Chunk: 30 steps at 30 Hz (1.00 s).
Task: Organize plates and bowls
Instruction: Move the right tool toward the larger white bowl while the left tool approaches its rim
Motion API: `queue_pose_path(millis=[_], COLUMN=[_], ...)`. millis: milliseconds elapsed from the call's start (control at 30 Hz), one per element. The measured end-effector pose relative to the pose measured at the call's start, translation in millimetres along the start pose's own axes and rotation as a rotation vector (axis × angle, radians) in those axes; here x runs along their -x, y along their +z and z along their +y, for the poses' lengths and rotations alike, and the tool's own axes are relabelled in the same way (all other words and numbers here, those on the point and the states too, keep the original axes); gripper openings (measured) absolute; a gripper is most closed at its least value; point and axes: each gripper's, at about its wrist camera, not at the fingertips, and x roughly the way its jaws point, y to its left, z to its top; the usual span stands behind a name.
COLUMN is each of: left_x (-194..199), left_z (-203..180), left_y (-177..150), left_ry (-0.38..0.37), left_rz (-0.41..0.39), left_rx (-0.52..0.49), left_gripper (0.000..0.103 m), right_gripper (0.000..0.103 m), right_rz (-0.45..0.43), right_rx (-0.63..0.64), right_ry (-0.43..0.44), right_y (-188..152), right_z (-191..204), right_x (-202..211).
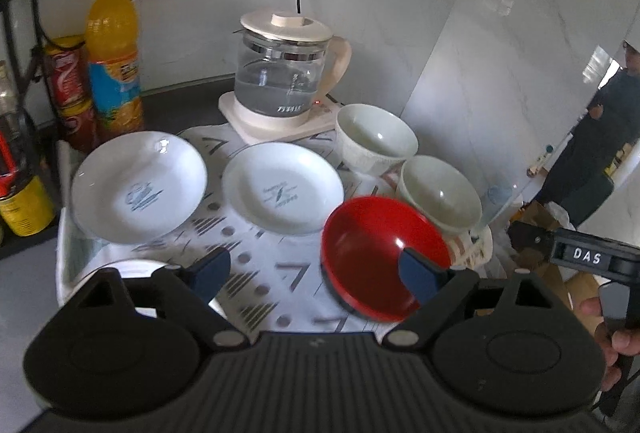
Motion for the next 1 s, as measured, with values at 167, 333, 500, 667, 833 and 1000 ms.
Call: queue_pose_path(millis=[167, 333, 500, 667, 833, 1000], left_x=[-33.1, -59.7, -85.3, -109.5, -140.1, -174.5], left_z=[-20.7, -41.4, -59.0, -76.0, -91.1, -101.6], left_y=[19.4, 33.2, 45.4, 57.2, 66.6, 71.2], left_ry=[0.013, 0.016, 0.012, -0.004, -0.021, -0.047], left_rz=[-0.002, 0.004, 0.018, 0.033, 0.063, 0.113], left_rx=[0.031, 0.048, 0.054, 0.046, 0.030, 0.025], left_gripper=[0.090, 0.085, 0.078, 0.070, 0.059, 0.049], right_gripper=[0.089, 0.087, 0.082, 0.073, 0.064, 0.056], right_rz=[0.030, 0.070, 0.115, 0.154, 0.202, 0.244], right_rx=[0.014, 0.014, 0.017, 0.010, -0.012, -0.022], right_ry=[0.034, 0.051, 0.065, 0.067, 0.068, 0.073], right_y=[23.3, 39.3, 49.0, 56.4, 57.3, 56.4], right_z=[-22.3, -46.7, -64.7, -82.2, -99.6, -110.2], right_x=[-35.0, -65.7, -92.9, -115.1, -136.6, -153.5])
